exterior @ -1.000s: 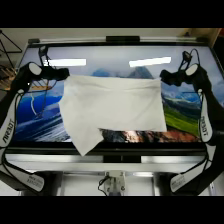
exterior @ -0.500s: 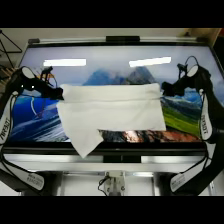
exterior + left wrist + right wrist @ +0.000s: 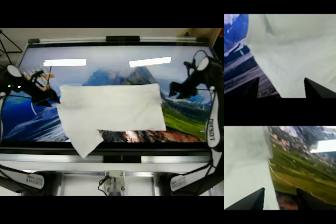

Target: Fold the shirts.

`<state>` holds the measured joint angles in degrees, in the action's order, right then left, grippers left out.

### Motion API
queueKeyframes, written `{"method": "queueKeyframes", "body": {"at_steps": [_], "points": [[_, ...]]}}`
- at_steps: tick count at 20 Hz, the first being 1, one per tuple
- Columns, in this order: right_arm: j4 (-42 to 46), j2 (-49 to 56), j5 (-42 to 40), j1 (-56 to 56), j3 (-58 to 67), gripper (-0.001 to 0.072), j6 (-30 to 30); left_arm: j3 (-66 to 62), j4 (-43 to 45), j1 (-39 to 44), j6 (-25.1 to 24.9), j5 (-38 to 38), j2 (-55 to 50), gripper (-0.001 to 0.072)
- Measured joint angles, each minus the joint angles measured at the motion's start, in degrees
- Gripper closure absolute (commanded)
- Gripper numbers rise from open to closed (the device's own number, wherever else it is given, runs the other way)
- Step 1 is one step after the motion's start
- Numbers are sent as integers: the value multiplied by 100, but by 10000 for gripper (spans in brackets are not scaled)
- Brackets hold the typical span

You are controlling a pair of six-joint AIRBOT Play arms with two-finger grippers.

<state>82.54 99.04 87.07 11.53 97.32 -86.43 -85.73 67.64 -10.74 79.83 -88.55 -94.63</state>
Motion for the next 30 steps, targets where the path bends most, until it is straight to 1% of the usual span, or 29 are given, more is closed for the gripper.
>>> {"method": "queueKeyframes", "body": {"at_steps": [2,4,7,9,10,13,14,15,17,21,22,25,26,27,28,29,30], "points": [[-28,-435,190,310,-555,196,52,1113,-50,-181,15,66,684,127],[-258,-911,243,557,-1244,196,157,2518,-282,-269,-7,485,1449,126],[-407,-1510,48,778,-2111,196,295,4308,-820,-343,-192,1156,2365,127],[-514,-1740,-57,824,-2472,196,361,5014,-1141,-348,-286,1521,2688,136],[-511,-1805,-107,846,-2597,196,372,5243,-1270,-317,-315,1703,2780,177],[-575,-1921,-236,874,-2935,195,409,5639,-1611,-24,-363,2208,2907,197],[-612,-1943,-297,876,-3053,126,417,5702,-1733,129,-354,2354,2918,291],[-660,-1958,-407,885,-3191,79,431,5755,-1821,308,-317,2555,2903,394],[-887,-1976,-610,887,-3491,80,496,5810,-1912,614,-210,2876,2846,567],[-1362,-1987,-1130,898,-4192,80,619,5842,-1989,914,-122,3185,2793,638],[-1475,-1987,-1266,898,-4354,81,654,5831,-1989,949,-118,3211,2789,675],[-1731,-1987,-1692,872,-4763,82,719,5737,-1963,1001,-168,3224,2782,675],[-1797,-1982,-1825,824,-4861,146,730,5689,-1967,1005,-205,3217,2782,675],[-1847,-1969,-1910,758,-4922,242,743,5654,-1978,1019,-221,3171,2782,675],[-1884,-1950,-2000,682,-4972,354,743,5608,-1985,1029,-240,3121,2782,675],[-1926,-1930,-2149,586,-5014,519,739,5567,-1996,1032,-249,3117,2782,675],[-1941,-1915,-2343,496,-5038,657,710,5521,-1993,1032,-254,3093,2782,675]]}}
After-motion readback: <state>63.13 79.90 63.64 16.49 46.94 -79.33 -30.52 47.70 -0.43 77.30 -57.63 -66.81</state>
